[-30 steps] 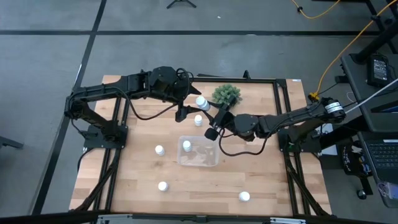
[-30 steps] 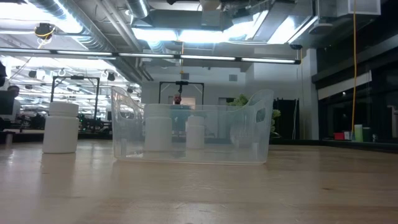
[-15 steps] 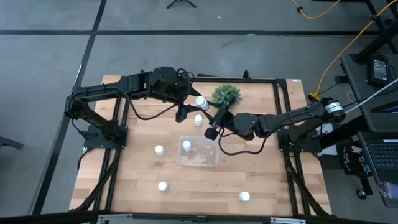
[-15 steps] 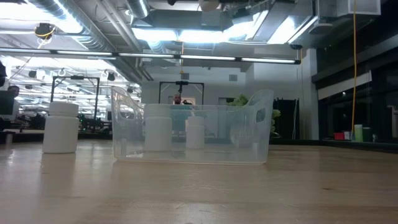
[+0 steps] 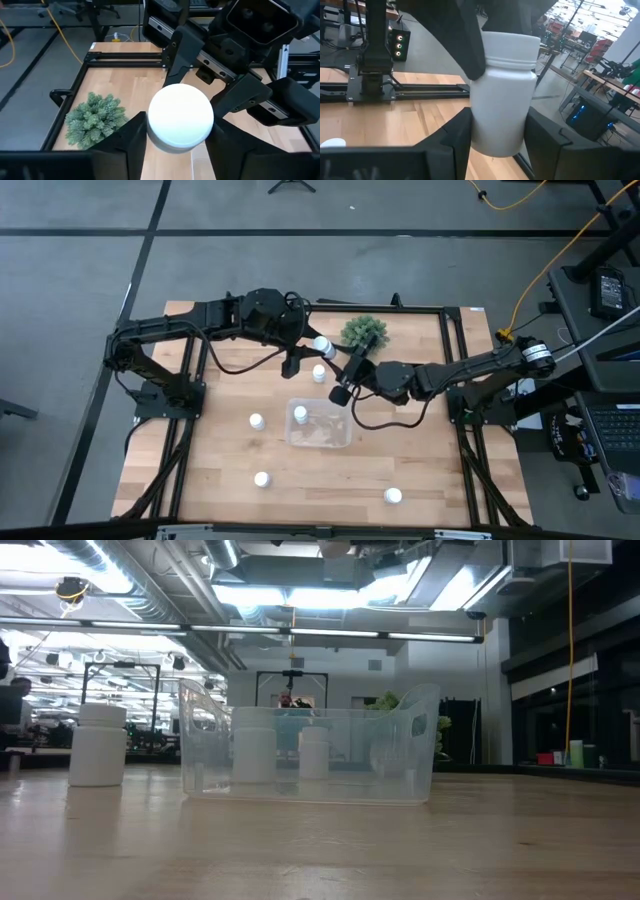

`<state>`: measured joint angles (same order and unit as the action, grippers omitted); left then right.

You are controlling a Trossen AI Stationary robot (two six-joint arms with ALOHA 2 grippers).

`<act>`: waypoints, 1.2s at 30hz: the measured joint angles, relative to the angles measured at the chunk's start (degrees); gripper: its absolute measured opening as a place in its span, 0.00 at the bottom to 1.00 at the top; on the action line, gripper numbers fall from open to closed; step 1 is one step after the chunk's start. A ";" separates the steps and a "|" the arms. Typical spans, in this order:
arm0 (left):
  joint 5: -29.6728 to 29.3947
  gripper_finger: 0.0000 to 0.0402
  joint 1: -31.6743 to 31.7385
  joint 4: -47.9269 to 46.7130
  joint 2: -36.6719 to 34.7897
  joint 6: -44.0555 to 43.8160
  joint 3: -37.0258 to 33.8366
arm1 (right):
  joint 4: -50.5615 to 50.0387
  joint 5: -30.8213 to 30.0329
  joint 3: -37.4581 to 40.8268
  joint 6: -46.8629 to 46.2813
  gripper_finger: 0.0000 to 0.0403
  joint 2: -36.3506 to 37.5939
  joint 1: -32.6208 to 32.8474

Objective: Pick and place pill bottles into a basket
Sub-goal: Put the white medicine bottle into the transparent bin

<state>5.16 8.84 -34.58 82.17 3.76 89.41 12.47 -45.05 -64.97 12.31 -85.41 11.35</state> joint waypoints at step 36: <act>-11.48 0.37 3.10 -4.84 0.07 3.20 0.00 | -15.28 -12.76 -0.02 -4.81 0.77 2.97 2.92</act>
<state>-6.32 11.95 -39.42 82.24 6.96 89.41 -2.81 -57.81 -64.99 7.50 -82.43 14.28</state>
